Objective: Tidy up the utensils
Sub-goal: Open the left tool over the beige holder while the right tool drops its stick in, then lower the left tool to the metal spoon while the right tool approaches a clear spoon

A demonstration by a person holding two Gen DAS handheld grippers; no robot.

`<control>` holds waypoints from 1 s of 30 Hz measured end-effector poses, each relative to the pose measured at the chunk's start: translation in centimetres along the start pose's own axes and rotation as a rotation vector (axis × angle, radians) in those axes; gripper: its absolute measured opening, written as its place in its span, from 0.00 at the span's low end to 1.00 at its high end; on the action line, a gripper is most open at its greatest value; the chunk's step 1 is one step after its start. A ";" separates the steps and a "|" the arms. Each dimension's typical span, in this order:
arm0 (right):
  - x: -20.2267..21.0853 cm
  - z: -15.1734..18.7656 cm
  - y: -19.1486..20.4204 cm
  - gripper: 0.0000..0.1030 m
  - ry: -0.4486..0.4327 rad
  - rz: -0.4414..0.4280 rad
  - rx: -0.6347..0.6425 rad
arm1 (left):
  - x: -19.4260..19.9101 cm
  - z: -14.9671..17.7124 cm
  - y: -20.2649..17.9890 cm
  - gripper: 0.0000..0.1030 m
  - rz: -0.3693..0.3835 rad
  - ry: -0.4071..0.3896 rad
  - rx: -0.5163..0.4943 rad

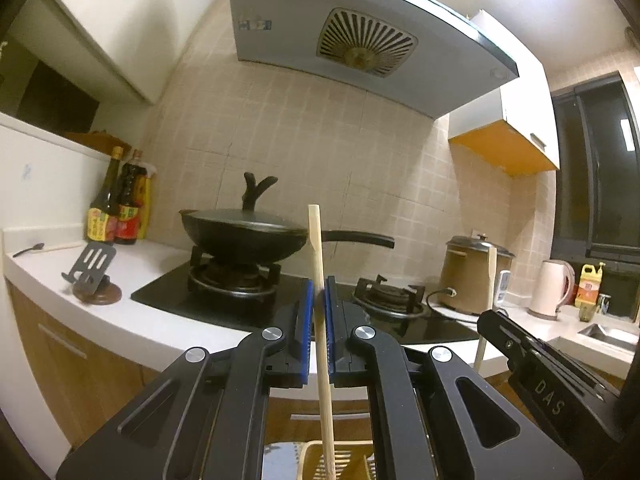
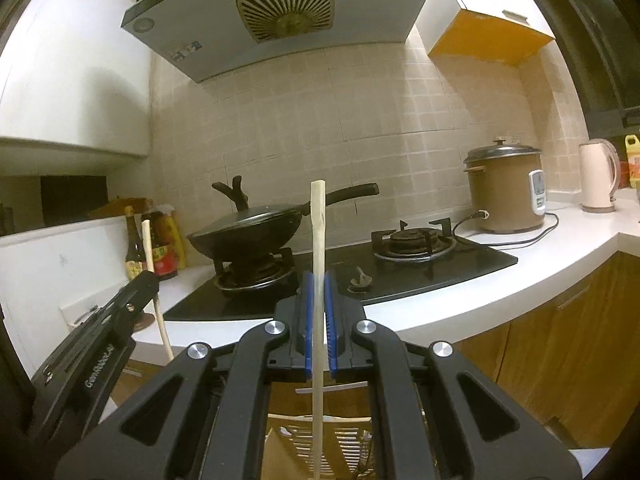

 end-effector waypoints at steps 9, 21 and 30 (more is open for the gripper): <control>0.5 2.6 -0.7 0.04 0.036 0.004 -0.011 | -0.1 2.4 0.4 0.04 0.043 0.072 0.021; 6.0 3.2 -3.3 0.21 0.165 -0.059 0.015 | 5.3 2.2 1.6 0.26 0.147 0.186 0.139; 12.2 3.7 -5.9 0.51 0.269 -0.073 0.121 | 10.3 3.4 2.2 0.28 0.169 0.367 0.215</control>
Point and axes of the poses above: each gripper's, at about its wrist camera, not at the fingertips, and x roughly against the way its jaws point, y to its left, z to its underside, the point moved 8 cm from there along -x, roughly the way its jaws point, and after that the axes turned 15 degrees about z, right-handed, at the moved point
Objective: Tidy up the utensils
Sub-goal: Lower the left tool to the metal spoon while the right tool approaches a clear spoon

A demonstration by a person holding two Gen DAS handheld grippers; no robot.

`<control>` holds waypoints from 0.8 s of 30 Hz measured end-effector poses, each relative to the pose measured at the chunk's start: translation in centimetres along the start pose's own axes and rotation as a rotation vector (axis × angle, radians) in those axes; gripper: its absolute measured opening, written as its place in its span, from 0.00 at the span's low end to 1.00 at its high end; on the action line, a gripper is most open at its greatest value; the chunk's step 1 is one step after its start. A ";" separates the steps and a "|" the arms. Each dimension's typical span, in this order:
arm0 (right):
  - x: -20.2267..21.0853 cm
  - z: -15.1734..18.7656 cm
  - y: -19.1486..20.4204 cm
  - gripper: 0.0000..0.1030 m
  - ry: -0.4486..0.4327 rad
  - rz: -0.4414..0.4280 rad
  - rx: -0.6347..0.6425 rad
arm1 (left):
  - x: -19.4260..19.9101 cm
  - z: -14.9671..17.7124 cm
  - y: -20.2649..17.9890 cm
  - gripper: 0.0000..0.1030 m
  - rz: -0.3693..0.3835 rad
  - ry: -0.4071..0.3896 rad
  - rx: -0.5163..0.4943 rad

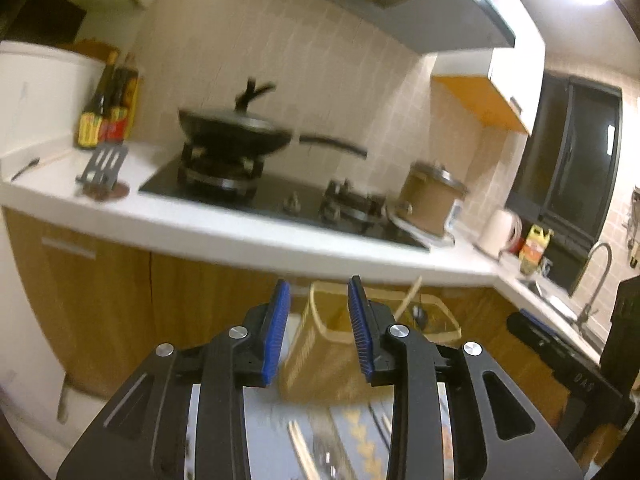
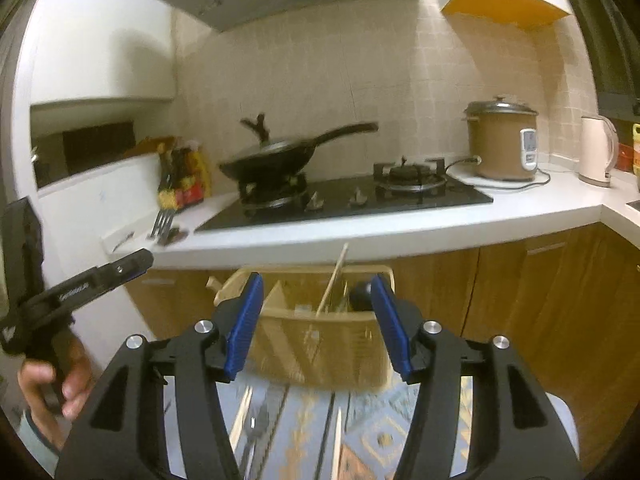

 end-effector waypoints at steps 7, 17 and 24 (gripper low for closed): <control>0.4 4.3 -0.2 0.51 0.224 -0.015 0.077 | 0.7 4.6 -0.1 0.29 -0.004 0.205 0.034; -3.9 13.9 0.4 0.50 0.650 -0.081 0.140 | -1.2 16.4 1.6 0.29 -0.042 0.640 0.102; -5.9 17.4 0.5 0.40 0.787 -0.110 0.130 | -1.2 20.7 2.4 0.29 -0.020 0.769 0.184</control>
Point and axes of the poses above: each gripper's, at about its wrist camera, not at the fingertips, and x roughly against the way its jaws point, y to its left, z to its underside, the point moved 8 cm from there along -x, roughly the way its jaws point, and after that the axes turned 15 degrees about z, right-handed, at the moved point
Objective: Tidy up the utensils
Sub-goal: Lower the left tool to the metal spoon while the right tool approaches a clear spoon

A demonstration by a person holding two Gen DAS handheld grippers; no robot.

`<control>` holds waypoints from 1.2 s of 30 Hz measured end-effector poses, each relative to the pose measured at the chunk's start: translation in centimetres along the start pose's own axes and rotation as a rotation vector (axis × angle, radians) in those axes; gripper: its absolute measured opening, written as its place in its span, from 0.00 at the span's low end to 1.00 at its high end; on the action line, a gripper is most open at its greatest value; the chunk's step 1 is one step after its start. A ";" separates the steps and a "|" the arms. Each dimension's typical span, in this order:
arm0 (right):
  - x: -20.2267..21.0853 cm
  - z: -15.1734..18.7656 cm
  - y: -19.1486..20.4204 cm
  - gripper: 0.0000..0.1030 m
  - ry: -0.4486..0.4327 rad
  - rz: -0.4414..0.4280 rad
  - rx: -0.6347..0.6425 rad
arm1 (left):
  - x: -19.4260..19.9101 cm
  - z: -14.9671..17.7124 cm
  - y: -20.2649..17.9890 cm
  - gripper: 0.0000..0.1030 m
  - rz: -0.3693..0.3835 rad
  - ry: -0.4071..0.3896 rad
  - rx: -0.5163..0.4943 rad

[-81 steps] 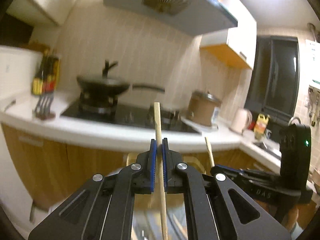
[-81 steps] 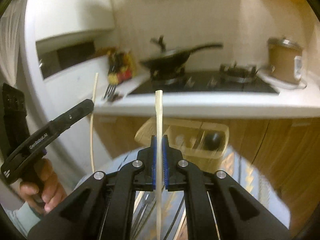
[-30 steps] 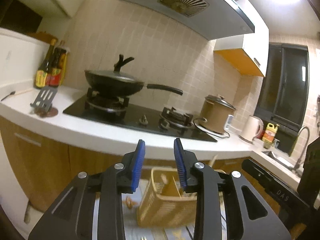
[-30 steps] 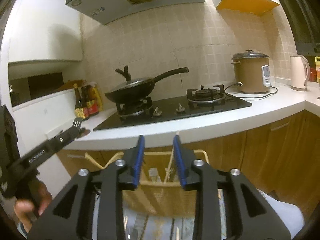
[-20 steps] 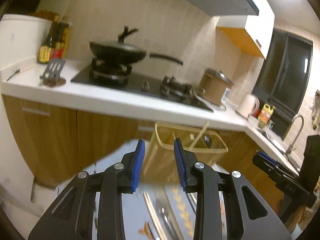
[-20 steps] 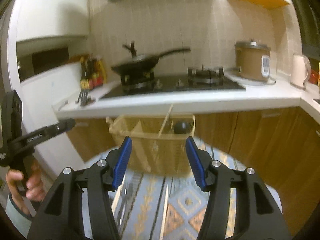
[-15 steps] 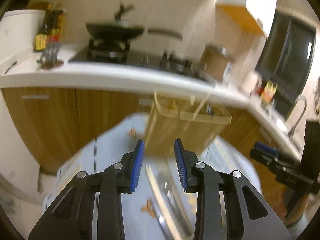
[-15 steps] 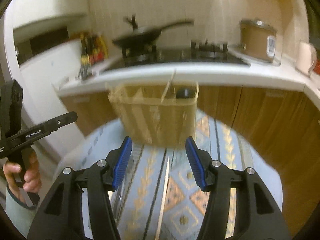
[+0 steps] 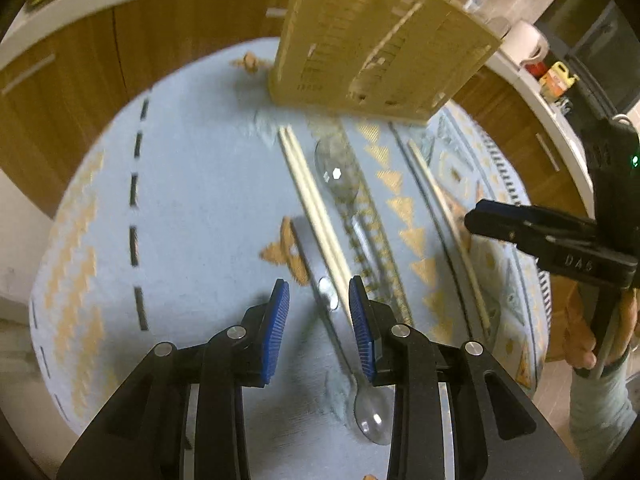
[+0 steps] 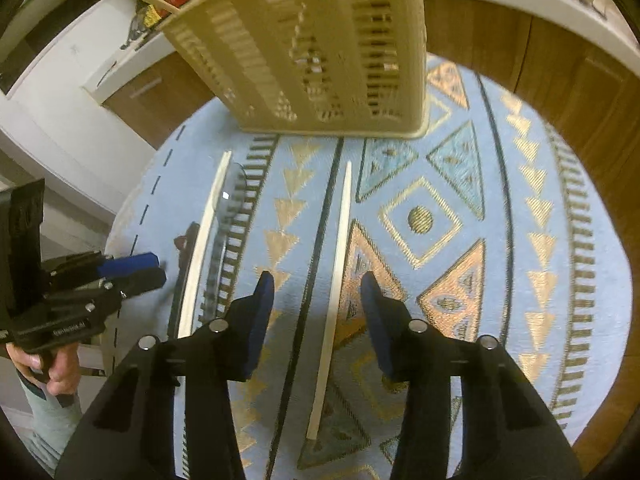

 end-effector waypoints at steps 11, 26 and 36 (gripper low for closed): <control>-0.6 0.4 -0.1 0.40 0.002 -0.005 0.014 | -1.9 1.0 -1.6 0.29 -0.184 -0.029 -0.109; -1.1 1.0 -0.6 0.40 0.011 0.011 0.016 | -1.9 0.7 -1.8 0.28 -0.249 -0.002 -0.127; 0.0 0.3 0.8 0.40 -0.019 0.000 0.050 | -2.1 0.6 -1.7 0.12 -0.211 0.027 -0.097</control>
Point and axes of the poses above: each gripper's, at about its wrist camera, not at the fingertips, and x roughly against the way its jaws point, y to its left, z to its underside, the point moved 8 cm from there along -x, roughly the way its jaws point, and after that the axes turned 15 degrees about z, right-handed, at the moved point
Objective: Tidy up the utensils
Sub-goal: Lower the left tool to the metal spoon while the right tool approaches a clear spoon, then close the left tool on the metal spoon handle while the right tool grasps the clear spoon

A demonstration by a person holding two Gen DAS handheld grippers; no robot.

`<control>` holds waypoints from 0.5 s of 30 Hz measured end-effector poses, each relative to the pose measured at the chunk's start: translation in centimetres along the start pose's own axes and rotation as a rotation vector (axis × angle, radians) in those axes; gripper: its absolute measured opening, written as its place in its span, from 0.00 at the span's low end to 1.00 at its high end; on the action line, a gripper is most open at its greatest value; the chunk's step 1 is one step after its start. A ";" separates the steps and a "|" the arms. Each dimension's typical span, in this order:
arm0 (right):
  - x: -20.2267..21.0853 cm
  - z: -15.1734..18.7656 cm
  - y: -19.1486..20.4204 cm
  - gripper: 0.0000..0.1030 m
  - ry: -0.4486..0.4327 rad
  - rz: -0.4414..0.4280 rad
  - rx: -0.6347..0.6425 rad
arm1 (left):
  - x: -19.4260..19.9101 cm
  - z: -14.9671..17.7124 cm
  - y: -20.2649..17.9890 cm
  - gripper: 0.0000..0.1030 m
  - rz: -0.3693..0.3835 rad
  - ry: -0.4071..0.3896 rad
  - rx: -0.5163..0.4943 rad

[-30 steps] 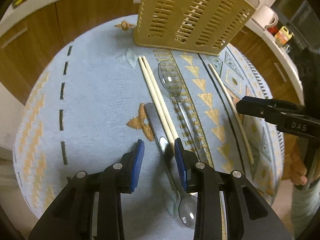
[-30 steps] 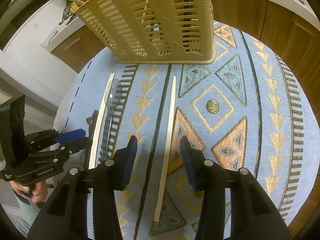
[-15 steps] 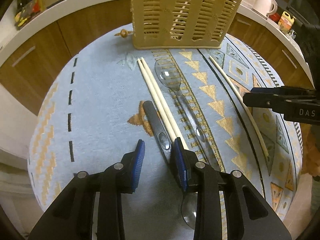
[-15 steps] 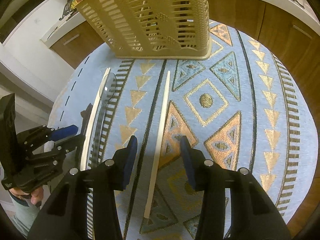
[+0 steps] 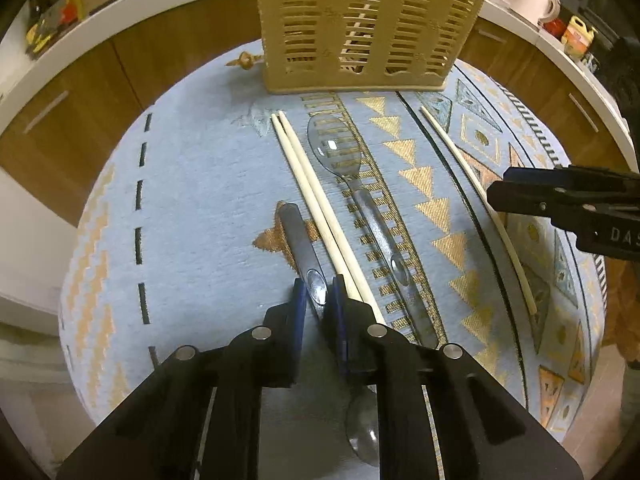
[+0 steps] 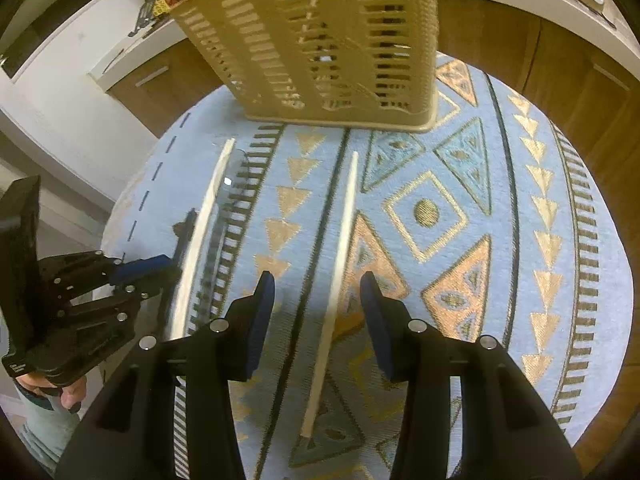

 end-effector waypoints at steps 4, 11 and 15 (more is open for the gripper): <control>0.0 -0.7 0.8 0.40 0.001 -0.015 -0.003 | -0.7 -0.4 -0.6 0.14 -0.051 0.017 -0.036; -0.6 -1.9 2.0 0.40 0.026 -0.030 -0.005 | -0.7 -0.5 -0.5 0.09 -0.049 -0.026 -0.024; -0.8 -2.8 4.8 0.40 0.031 -0.053 0.034 | 0.4 -0.6 0.4 0.09 0.045 -0.101 0.050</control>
Point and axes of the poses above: each gripper's, at about its wrist camera, not at the fingertips, and x roughly against the way its jaws point, y to its left, z to its underside, the point moved 8 cm from there along -x, roughly the way its jaws point, and after that the axes turned 15 degrees about z, right-handed, at the moved point
